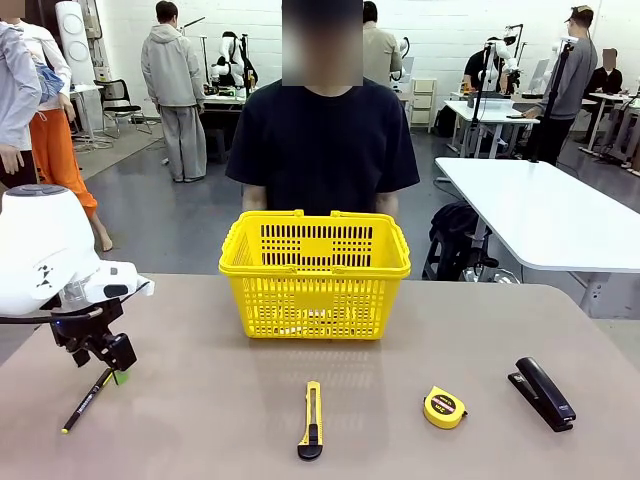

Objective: Place the items the person wants into the basket.
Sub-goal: Pick up the item the person points to and place it in the Market Basket.

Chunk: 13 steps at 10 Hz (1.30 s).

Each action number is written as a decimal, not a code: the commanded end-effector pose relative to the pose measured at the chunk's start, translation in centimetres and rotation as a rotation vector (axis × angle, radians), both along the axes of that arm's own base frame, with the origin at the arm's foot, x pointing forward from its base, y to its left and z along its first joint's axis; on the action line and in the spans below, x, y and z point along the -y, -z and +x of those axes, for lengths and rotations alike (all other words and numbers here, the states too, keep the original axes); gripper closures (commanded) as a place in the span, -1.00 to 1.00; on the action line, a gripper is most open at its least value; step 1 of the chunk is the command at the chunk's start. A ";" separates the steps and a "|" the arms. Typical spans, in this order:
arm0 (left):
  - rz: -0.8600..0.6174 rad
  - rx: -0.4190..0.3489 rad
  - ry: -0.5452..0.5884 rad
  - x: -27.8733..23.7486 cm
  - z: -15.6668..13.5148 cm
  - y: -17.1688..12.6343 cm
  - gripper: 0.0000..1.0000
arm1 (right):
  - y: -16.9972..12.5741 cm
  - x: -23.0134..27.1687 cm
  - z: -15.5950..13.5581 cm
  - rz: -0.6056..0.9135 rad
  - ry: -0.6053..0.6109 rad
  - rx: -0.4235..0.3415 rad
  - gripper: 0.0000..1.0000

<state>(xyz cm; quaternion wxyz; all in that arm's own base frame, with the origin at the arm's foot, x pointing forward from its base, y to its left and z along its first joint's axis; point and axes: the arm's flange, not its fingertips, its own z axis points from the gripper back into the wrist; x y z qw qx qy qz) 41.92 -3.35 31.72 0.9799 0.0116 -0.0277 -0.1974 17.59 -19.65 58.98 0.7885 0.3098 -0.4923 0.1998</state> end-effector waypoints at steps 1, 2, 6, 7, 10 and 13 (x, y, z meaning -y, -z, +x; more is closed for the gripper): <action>0.016 -0.031 -0.043 -0.4 -4.5 1.9 -1.00 | 0.0 -0.1 0.2 0.011 -0.010 0.017 -1.00; 0.014 -0.036 -0.047 -0.5 -4.6 1.9 -1.00 | 0.0 -0.1 0.2 0.011 -0.010 0.017 -1.00; 0.018 -0.018 -0.052 -0.5 -4.8 1.8 -1.00 | 0.0 -0.1 0.2 0.011 -0.010 0.017 -1.00; 0.026 -0.020 -0.037 -0.4 -4.9 1.9 0.09 | 0.0 -0.1 0.2 0.011 -0.010 0.017 -1.00; 0.032 -0.026 -0.032 -0.6 -4.9 1.8 0.14 | 0.0 -0.1 0.2 0.011 -0.010 0.017 -1.00; 0.030 -0.027 -0.041 -0.7 -4.9 1.7 1.00 | 0.0 -0.1 0.2 0.011 -0.010 0.017 -1.00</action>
